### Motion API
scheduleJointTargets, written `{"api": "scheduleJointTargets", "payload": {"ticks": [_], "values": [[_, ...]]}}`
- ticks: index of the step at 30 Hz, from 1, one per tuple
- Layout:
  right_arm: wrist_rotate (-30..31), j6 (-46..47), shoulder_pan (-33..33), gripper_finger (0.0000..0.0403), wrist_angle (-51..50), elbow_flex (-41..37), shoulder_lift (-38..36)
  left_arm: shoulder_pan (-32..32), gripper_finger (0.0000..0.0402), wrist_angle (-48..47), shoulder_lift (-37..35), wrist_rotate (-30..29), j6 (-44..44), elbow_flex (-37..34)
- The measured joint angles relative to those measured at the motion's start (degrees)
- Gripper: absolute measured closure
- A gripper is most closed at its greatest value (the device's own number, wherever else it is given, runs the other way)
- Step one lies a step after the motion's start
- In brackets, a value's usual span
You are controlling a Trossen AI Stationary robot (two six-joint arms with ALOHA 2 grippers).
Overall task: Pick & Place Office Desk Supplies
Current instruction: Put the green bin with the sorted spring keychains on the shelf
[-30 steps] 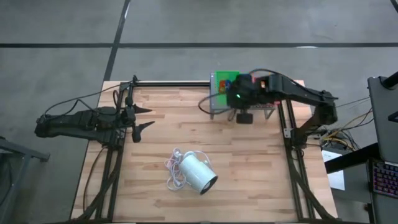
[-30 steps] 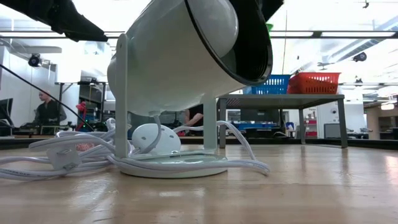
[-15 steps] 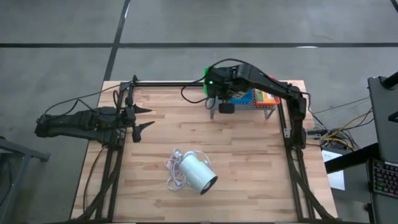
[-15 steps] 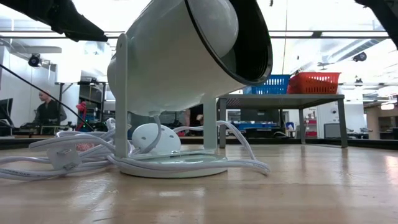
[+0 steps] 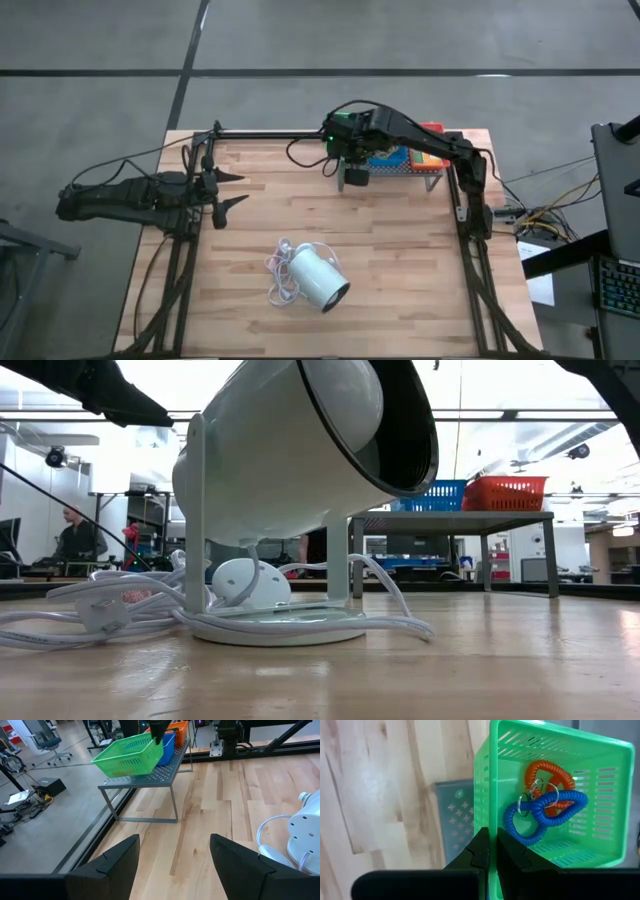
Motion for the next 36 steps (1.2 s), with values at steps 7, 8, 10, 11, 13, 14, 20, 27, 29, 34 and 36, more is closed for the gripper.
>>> {"api": "scheduleJointTargets", "payload": {"ticks": [7, 8, 10, 11, 13, 14, 20, 27, 29, 34, 36], "values": [[-1.47, 0.30, 0.42, 0.0390, 0.76, -4.16, -0.95, -0.01, 0.0158, 0.00, -0.02, -0.02, 0.00, 0.00], [-2.11, 0.30, 0.40, 0.0390, 1.74, -5.10, -1.27, 0.00, 0.0158, -0.01, 0.00, 0.00, 0.00, 0.00], [-2.42, 0.24, 0.39, 0.0390, 3.62, -7.19, -2.25, 0.01, 0.0158, 0.00, -0.02, 0.00, 0.00, 0.00], [-2.45, 0.25, 0.41, 0.0390, 4.26, -7.97, -2.95, 0.01, 0.0158, -0.01, -0.01, 0.00, 0.00, 0.00], [-2.47, 0.28, 0.41, 0.0390, 5.06, -9.39, -4.21, -0.01, 0.0158, -0.02, -0.01, 0.00, 0.00, 0.00], [-2.47, 0.28, 0.41, 0.0390, 5.43, -10.16, -4.82, -0.01, 0.0158, -0.02, -0.02, 0.00, 0.00, 0.00], [-2.47, -0.61, 0.41, 0.0390, 8.04, -15.97, -8.17, 0.01, 0.0158, -0.02, -0.02, 0.00, 0.00, 0.00], [-2.38, -3.14, -0.02, 0.0390, 14.83, -23.18, -11.27, 0.00, 0.0158, -0.02, -0.01, 0.00, 0.00, 0.00], [-2.38, -5.28, -0.02, 0.0390, 17.01, -24.71, -12.27, 0.01, 0.0158, -0.02, -0.01, 0.00, 0.00, 0.00], [-2.52, -7.65, -0.59, 0.0390, 19.41, -25.77, -12.65, 0.01, 0.0158, -0.02, 0.00, 0.00, 0.00, 0.00], [-2.65, -7.43, -1.09, 0.0390, 19.47, -26.04, -12.65, -0.01, 0.0158, -0.02, -0.02, 0.00, 0.00, 0.00]]}}
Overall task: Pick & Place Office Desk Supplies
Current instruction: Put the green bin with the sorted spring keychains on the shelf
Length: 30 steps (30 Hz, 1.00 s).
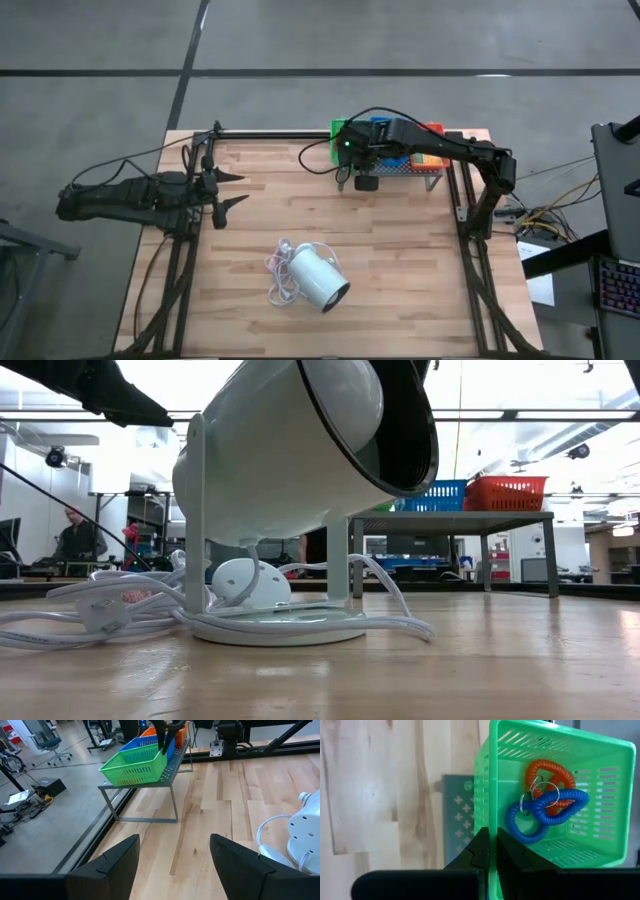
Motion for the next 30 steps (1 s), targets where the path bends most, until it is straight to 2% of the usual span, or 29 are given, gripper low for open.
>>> {"api": "scheduleJointTargets", "payload": {"ticks": [16, 27, 30], "values": [[-0.82, 3.12, -0.63, 0.0390, -3.27, -3.07, -3.46, 0.00, 0.0158, 0.00, 0.01, 0.00, 0.00, 0.00], [-2.35, 3.53, -0.85, 0.0389, -1.39, -5.75, -3.91, 0.01, 0.0158, 0.00, 0.01, 0.00, 0.00, 0.00], [-3.14, 3.88, -0.92, 0.0375, 0.08, -6.76, -3.98, 0.02, 0.0158, 0.00, 0.00, 0.00, 0.00, 0.00]]}}
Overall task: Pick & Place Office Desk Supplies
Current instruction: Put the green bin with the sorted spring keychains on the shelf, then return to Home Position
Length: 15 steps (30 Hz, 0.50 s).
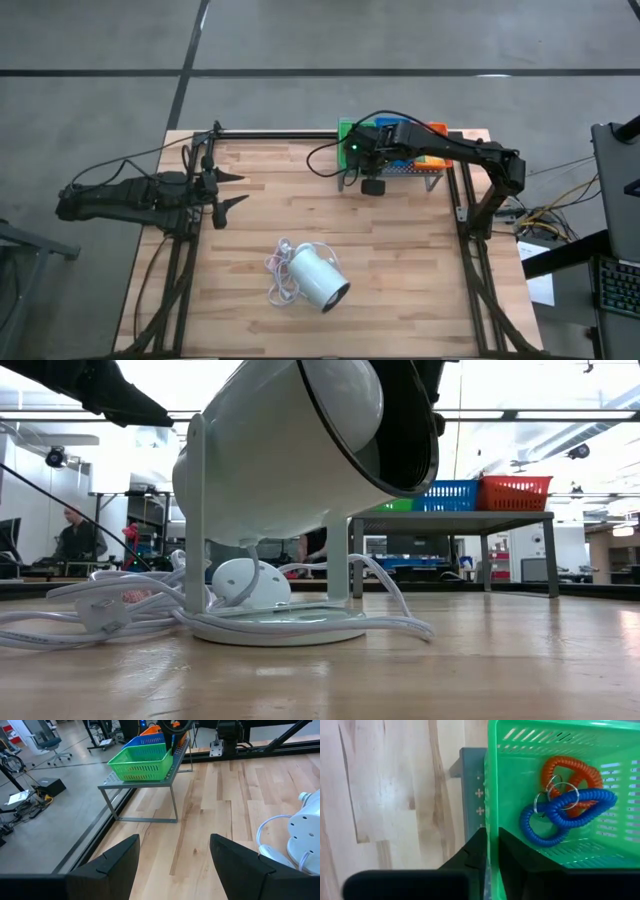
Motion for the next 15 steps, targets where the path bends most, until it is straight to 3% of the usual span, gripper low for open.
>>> {"api": "scheduleJointTargets", "payload": {"ticks": [15], "values": [[-3.18, 9.08, 0.04, 0.0261, 3.01, 0.31, -1.43, -0.01, 0.0158, 0.00, 0.00, 0.00, 0.00, 0.00]]}}
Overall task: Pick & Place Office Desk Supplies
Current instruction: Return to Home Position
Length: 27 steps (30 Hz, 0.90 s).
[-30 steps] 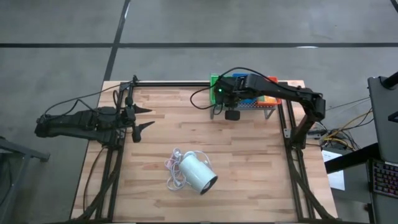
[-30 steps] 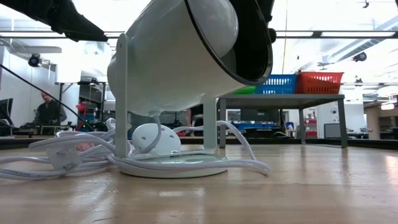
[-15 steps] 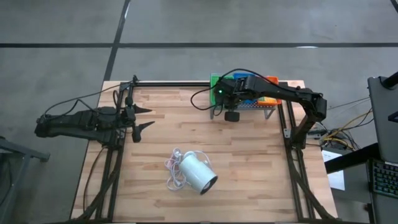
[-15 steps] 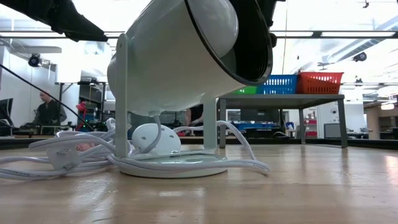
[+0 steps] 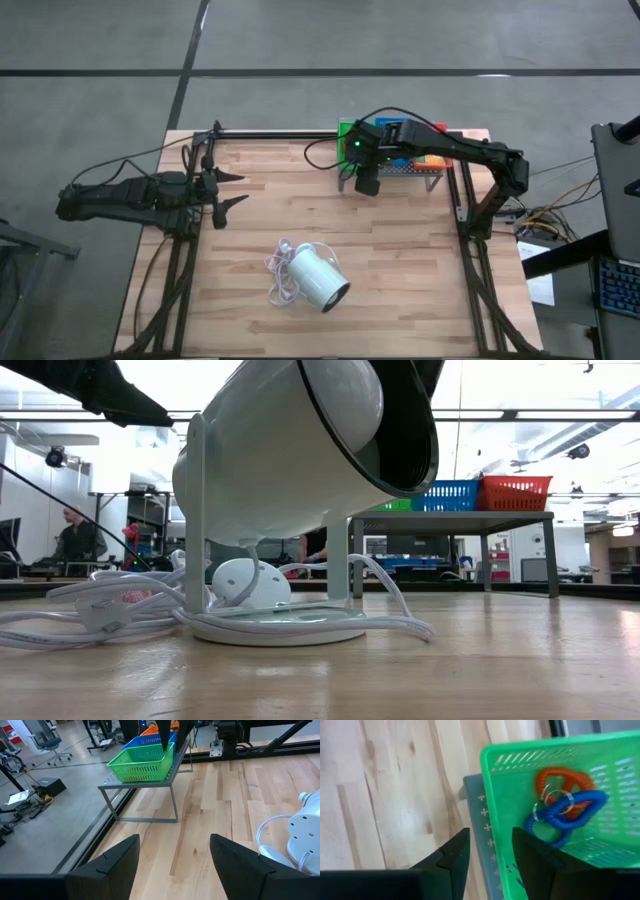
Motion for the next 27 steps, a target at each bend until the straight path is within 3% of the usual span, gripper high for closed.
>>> {"api": "scheduleJointTargets", "payload": {"ticks": [11, 20, 27], "values": [[-6.19, 1.96, 0.76, 0.0236, 2.83, 1.72, -5.87, 0.00, 0.0158, 0.00, 0.02, 0.00, 0.00, 0.00], [-12.25, 14.68, 1.32, 0.0238, 15.46, 1.83, -11.21, 0.01, 0.0158, 0.00, 0.00, 0.00, 0.00, 0.00], [-11.48, 9.80, 4.48, 0.0226, 22.96, 1.77, -17.14, -0.01, 0.0158, 0.00, 0.02, -0.02, 0.00, 0.00]]}}
